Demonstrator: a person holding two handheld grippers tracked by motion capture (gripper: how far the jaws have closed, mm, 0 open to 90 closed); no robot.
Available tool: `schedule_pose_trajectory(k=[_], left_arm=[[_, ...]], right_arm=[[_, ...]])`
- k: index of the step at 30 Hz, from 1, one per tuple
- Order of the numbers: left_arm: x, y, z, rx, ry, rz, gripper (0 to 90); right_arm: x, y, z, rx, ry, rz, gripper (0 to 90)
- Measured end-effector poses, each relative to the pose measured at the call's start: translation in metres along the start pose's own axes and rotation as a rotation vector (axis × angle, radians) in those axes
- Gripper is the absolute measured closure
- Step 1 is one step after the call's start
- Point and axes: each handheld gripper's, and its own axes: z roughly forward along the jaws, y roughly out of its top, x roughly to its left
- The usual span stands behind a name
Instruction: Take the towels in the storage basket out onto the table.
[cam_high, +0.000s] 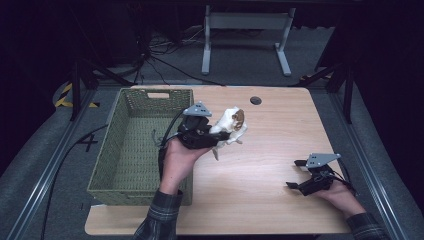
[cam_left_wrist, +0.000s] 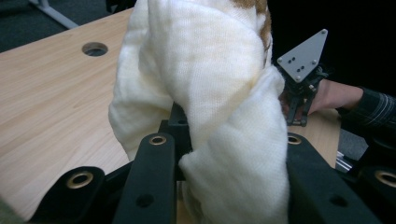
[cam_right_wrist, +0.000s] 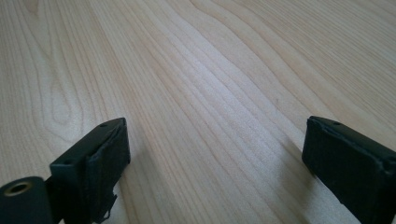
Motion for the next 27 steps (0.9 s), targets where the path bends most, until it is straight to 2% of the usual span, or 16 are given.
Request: schedule_pose_trajectory(k=[5,8,11,16,23,27], left_arm=[[-0.006,0.001,0.018,0.009,-0.014,0.002,71.1],[-0.013,0.001,0.033,0.021,-0.02,0.02,71.2],[-0.017,0.0,0.042,0.028,-0.029,0.03,71.1],[-0.024,-0.005,0.063,0.048,-0.034,0.034,71.1],[-0.027,-0.016,0.086,0.086,-0.039,0.037,71.1],[-0.029,-0.022,0.098,0.11,-0.027,0.039,71.0]], right_arm=[[0.0,0.0,0.0,0.0,0.0,0.0,7.7],[0.0,0.0,0.0,0.001,0.0,0.0,7.7],[0.0,0.0,0.0,0.001,0.0,0.0,7.7],[0.0,0.0,0.0,0.0,0.0,-0.001,7.7],[0.0,0.0,0.0,0.0,0.0,0.0,7.7],[0.0,0.0,0.0,0.001,0.0,0.0,7.7]])
